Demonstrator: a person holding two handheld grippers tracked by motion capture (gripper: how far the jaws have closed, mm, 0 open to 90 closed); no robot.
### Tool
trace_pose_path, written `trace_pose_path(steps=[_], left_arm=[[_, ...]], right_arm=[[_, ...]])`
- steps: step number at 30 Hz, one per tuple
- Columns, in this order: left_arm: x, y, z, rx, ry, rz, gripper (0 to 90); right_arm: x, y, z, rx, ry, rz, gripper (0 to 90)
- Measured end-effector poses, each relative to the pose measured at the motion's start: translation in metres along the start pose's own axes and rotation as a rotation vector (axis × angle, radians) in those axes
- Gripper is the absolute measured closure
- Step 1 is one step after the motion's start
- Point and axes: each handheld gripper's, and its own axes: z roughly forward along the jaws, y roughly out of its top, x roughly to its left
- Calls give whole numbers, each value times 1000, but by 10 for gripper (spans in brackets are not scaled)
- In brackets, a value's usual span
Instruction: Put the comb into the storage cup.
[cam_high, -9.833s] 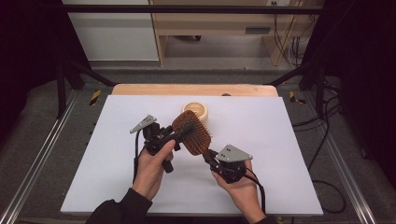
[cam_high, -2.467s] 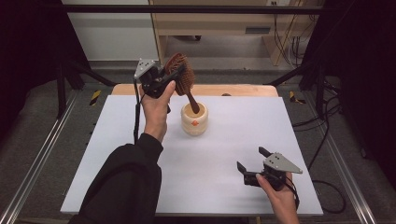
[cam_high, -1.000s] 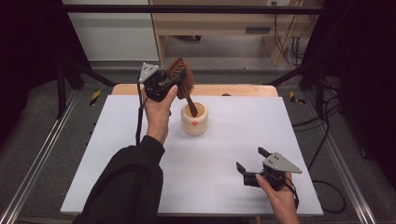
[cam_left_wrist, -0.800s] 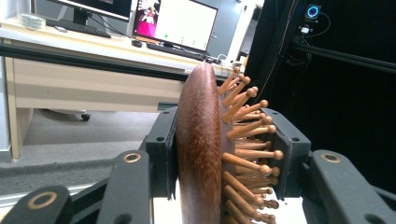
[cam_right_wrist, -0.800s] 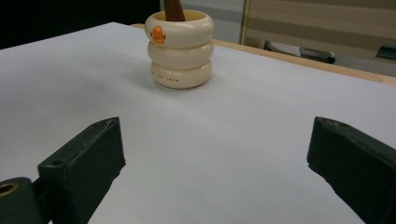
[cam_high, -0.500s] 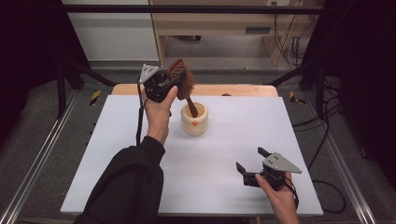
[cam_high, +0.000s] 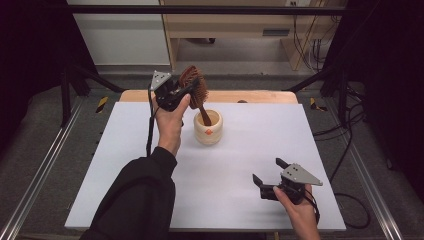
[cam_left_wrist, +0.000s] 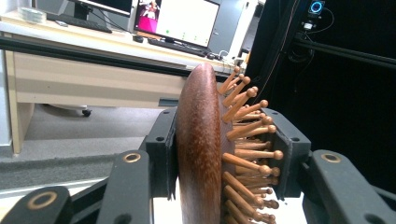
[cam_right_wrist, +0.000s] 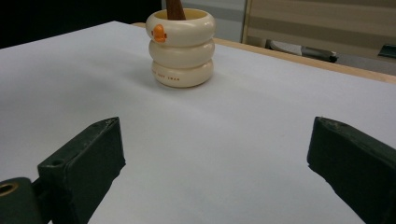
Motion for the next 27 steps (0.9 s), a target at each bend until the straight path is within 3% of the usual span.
trace_pose_path(steps=[27], left_arm=[[0,-11,3,22,-7,-9,515]], right_arm=[[0,0,0,2,4,0,40]])
